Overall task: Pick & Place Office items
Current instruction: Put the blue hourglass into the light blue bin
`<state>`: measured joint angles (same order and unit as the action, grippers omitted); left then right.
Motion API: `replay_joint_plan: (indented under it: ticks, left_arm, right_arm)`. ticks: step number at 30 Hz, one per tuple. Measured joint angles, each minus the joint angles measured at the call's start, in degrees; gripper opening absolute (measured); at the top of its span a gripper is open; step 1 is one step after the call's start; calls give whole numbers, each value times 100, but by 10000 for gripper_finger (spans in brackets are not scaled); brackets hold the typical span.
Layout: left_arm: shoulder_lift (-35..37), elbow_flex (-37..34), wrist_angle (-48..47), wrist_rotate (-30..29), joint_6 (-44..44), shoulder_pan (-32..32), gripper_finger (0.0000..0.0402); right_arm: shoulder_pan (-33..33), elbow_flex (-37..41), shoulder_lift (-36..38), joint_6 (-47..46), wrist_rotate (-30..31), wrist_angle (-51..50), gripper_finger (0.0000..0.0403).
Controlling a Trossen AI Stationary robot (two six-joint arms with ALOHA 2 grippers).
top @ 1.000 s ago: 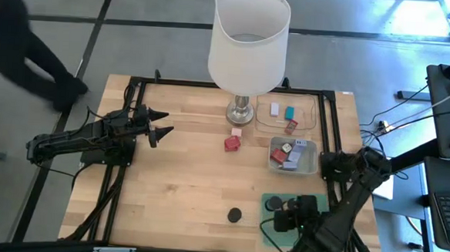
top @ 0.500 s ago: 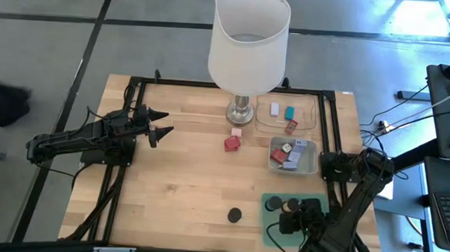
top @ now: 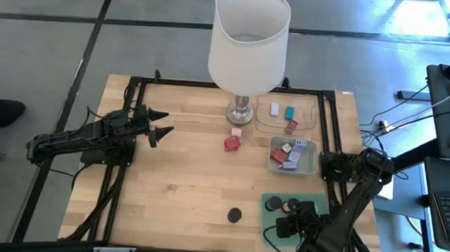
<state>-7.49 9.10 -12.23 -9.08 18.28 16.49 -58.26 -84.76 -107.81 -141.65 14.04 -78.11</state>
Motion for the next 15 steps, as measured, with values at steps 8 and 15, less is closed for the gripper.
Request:
replay_joint_plan:
  ticks: [8, 15]
  left_arm:
    - [0, 0, 1, 0, 0, 0, 347]
    - [0, 0, 1, -1, -1, 0, 347]
  right_arm:
    - [2, 438, -2, -23, -97, 659, 250]
    - [2, 316, -2, 5, -10, 434, 250]
